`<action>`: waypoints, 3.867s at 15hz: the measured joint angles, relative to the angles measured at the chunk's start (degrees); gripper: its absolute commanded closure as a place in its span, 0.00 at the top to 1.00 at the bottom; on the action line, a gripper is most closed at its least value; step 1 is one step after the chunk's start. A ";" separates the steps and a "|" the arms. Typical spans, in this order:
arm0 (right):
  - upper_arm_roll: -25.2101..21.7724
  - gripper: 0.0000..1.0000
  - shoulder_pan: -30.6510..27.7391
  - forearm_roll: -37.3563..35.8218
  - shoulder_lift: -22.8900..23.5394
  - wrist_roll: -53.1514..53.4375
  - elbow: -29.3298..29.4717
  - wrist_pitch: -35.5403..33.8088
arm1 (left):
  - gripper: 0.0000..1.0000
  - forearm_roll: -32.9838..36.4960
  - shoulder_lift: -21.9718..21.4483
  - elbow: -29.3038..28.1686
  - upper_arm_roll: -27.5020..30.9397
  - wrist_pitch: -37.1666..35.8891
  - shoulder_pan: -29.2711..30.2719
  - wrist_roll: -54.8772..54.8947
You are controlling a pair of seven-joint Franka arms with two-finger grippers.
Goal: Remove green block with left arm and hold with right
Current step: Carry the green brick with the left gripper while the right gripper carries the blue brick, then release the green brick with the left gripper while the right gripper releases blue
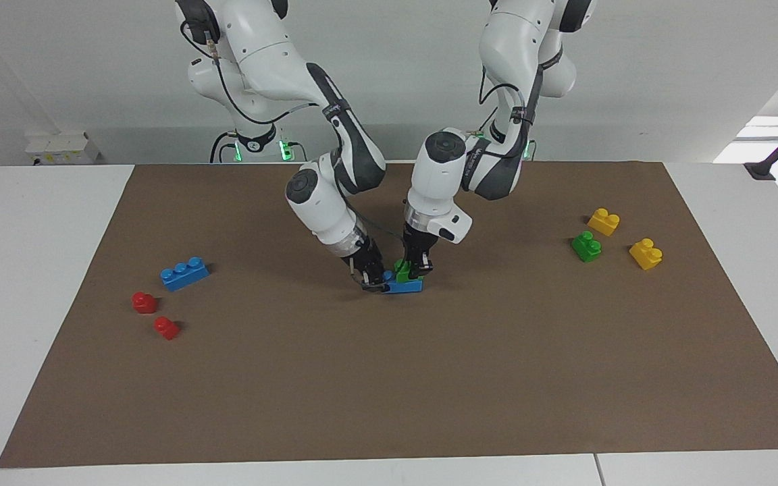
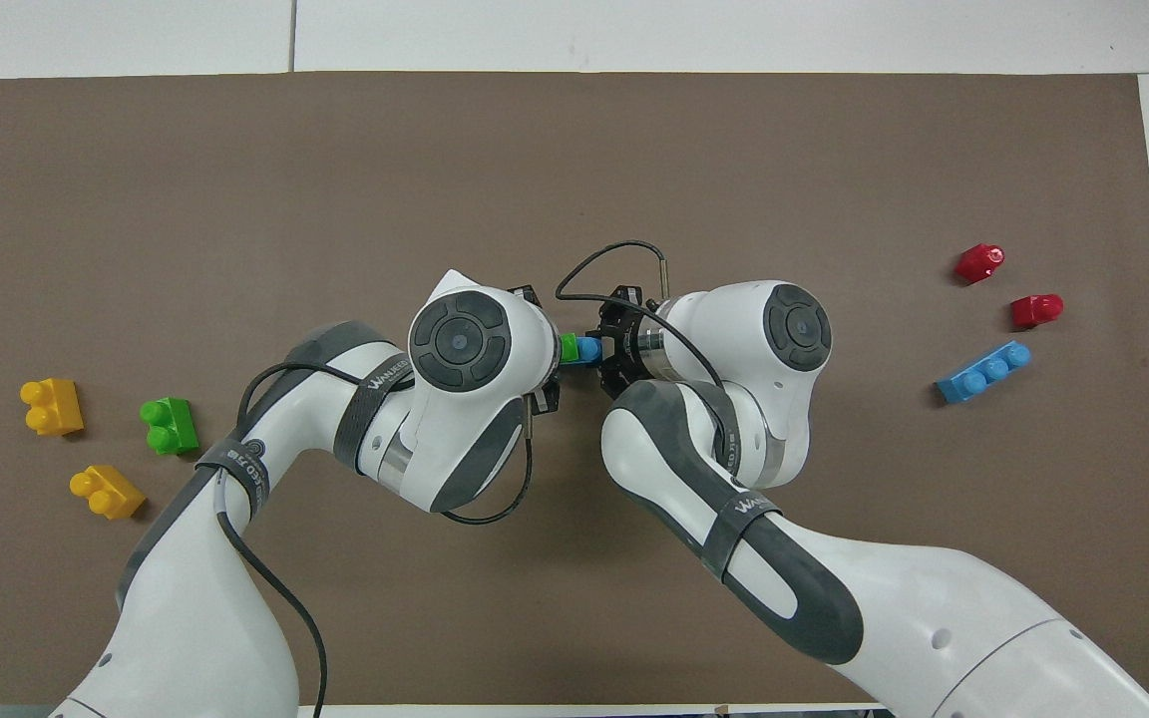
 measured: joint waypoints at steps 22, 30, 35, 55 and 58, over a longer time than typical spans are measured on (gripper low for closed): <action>-1.44 0.00 -34.19 -0.56 -10.60 -29.70 9.51 -37.53 | 0.00 -0.02 -9.18 -0.34 0.83 -16.60 23.78 60.88; -1.40 0.00 -43.29 -7.62 -4.91 -37.98 9.87 -41.71 | 0.00 -0.07 -9.67 -5.03 0.95 -14.52 36.23 85.95; -0.73 0.00 -42.07 -7.62 -1.79 -38.21 12.33 -38.66 | 0.00 -0.27 -9.66 -11.53 0.86 -4.71 38.69 86.10; -0.71 0.00 -43.36 -7.75 0.72 -39.56 6.89 -28.99 | 0.06 -1.81 -5.55 -16.28 0.73 8.96 40.62 83.89; -0.63 0.00 -43.30 -7.75 0.71 -39.56 6.47 -27.87 | 0.30 -1.87 -5.52 -16.28 0.73 9.13 40.72 83.89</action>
